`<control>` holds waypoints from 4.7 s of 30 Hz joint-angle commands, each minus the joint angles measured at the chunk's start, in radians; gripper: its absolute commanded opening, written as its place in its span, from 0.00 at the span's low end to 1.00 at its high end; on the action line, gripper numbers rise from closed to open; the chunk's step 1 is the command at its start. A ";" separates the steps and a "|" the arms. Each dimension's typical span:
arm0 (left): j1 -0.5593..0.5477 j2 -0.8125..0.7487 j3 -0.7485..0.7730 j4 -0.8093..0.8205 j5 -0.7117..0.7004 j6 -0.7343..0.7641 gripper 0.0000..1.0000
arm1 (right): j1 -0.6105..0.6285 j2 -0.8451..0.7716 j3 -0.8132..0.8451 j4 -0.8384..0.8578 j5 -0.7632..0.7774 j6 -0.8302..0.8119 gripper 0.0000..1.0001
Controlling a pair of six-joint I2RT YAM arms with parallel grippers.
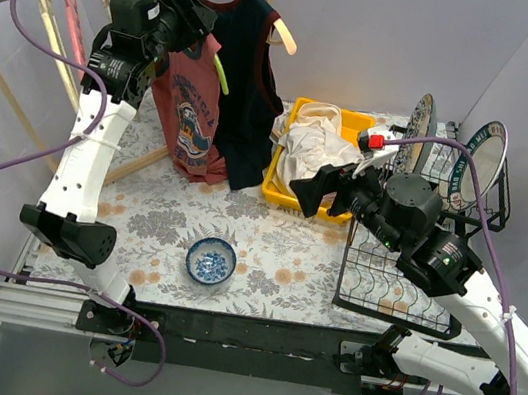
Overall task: Remove the tank top from the hanger
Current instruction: Pick up the hanger from the clothesline.
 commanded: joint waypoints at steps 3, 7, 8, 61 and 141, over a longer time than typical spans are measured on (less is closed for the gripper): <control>0.015 0.002 0.032 0.016 -0.026 0.014 0.49 | 0.013 -0.018 0.007 0.065 0.015 -0.013 0.98; 0.027 -0.003 0.014 0.057 -0.044 0.028 0.47 | 0.016 -0.017 0.004 0.066 0.013 -0.014 0.99; 0.033 -0.002 0.014 0.068 -0.038 0.025 0.47 | 0.016 -0.017 0.005 0.066 0.015 -0.014 0.98; 0.081 -0.140 0.048 0.108 0.156 -0.255 0.00 | 0.046 -0.052 0.004 0.065 -0.001 0.010 0.98; 0.085 -0.653 -0.230 -0.168 0.778 -0.271 0.00 | 0.111 0.333 0.326 0.606 -0.002 -0.090 0.97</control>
